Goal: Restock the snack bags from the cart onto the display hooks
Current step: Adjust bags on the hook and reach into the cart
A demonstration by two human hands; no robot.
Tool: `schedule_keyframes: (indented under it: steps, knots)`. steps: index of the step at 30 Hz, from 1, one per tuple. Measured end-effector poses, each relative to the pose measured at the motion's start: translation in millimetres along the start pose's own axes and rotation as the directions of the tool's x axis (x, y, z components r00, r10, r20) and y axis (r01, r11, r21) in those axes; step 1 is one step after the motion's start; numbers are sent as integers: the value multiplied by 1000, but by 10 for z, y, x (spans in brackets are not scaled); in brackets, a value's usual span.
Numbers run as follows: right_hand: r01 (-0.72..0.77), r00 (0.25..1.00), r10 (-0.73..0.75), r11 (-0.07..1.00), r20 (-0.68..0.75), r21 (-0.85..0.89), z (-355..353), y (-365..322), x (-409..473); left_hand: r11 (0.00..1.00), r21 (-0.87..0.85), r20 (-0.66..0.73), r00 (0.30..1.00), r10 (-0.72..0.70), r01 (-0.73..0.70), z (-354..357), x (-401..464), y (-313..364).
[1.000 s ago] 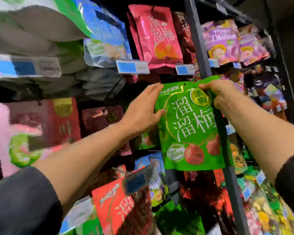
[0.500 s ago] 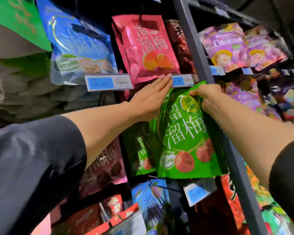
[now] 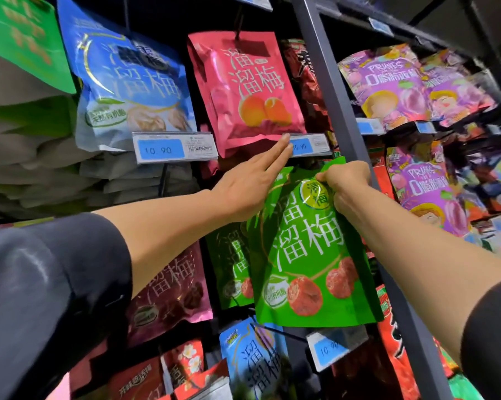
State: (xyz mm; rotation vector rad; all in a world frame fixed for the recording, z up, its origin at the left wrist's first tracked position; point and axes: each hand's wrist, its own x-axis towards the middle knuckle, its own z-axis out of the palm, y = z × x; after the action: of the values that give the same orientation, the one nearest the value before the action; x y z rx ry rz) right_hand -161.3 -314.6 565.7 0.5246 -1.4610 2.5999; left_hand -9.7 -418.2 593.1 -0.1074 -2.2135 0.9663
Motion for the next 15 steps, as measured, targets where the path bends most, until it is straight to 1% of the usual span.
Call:
schedule_keyframes:
  steps: [2,3,5,7,8,9,10,11,12,13,14,15]
  knots:
    - [17,997,-21,998,-72,-58,110,42,19,1000,-1,-1,1000,-7,7,5,-7,-18]
    - [54,992,-71,986,-108,-157,155,49,2,1000,-5,-2,1000,-9,9,12,-14,-27]
    - [132,970,-200,909,-138,-395,200,82,-92,1000,-11,-11,1000,-15,15,33,-27,-34]
    - [273,924,-371,807,-89,-524,154,175,-329,1000,-14,-20,999,-27,27,48,-37,-23]
    - [382,875,-483,720,-23,-579,137,285,-450,999,-17,-24,999,-35,35,58,-43,-11]
    - [480,807,-587,589,64,-650,107,438,-569,999,-21,-29,999,-40,39,70,-44,3]
    - [541,748,-644,448,163,-712,77,605,-661,999,-28,-37,998,-42,41,82,-40,17]
    - [566,710,-655,313,259,-763,50,769,-716,998,-34,-42,998,-45,44,99,-35,33]
    - [565,710,-623,227,327,-793,13,904,-726,998,-39,-47,998,-50,48,113,-30,52]
    - [542,757,-550,226,353,-810,-23,1014,-671,998,-42,-49,997,-59,56,126,-26,74]
    - [510,818,-455,291,352,-810,-54,1076,-598,997,-44,-47,996,-70,68,137,-21,94]
    - [482,863,-356,370,358,-794,-72,1107,-517,996,-47,-43,996,-83,81,140,-20,113]
